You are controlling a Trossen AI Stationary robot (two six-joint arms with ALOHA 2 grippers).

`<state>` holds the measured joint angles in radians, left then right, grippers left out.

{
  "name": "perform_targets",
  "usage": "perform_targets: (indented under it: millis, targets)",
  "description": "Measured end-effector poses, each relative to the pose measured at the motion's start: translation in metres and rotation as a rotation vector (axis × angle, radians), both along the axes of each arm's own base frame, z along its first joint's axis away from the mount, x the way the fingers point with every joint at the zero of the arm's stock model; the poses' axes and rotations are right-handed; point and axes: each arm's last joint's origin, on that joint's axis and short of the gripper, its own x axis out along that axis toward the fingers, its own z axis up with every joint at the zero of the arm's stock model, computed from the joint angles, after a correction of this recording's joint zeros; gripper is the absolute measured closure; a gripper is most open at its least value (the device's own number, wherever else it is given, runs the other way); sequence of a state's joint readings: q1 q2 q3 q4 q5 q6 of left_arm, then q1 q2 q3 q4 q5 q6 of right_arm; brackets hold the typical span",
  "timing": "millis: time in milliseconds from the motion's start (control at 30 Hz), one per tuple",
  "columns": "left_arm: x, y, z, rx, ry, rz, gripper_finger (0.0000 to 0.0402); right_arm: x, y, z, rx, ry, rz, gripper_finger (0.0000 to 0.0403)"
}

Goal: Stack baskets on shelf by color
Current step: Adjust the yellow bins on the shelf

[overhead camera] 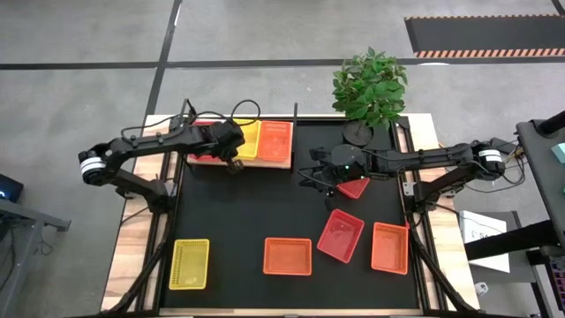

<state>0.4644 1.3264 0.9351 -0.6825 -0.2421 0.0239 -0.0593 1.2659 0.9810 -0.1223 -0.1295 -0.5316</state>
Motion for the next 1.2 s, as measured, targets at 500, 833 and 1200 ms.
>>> perform_targets:
  millis: [500, 833, 1200]
  targets:
    - [0.001, -0.002, 0.008, -0.052, -0.051, 0.009, 0.0402, 0.000, 0.000, 0.000, 0.000, 0.000, 0.000, 0.0394]
    - [-0.027, -0.013, 0.033, -0.015, 0.065, 0.018, 0.0402, 0.000, 0.000, 0.000, 0.000, 0.001, 0.000, 0.0394]
    - [-0.024, -0.011, 0.016, -0.018, 0.087, 0.022, 0.0402, 0.000, 0.000, 0.000, 0.000, 0.000, 0.000, 0.0394]
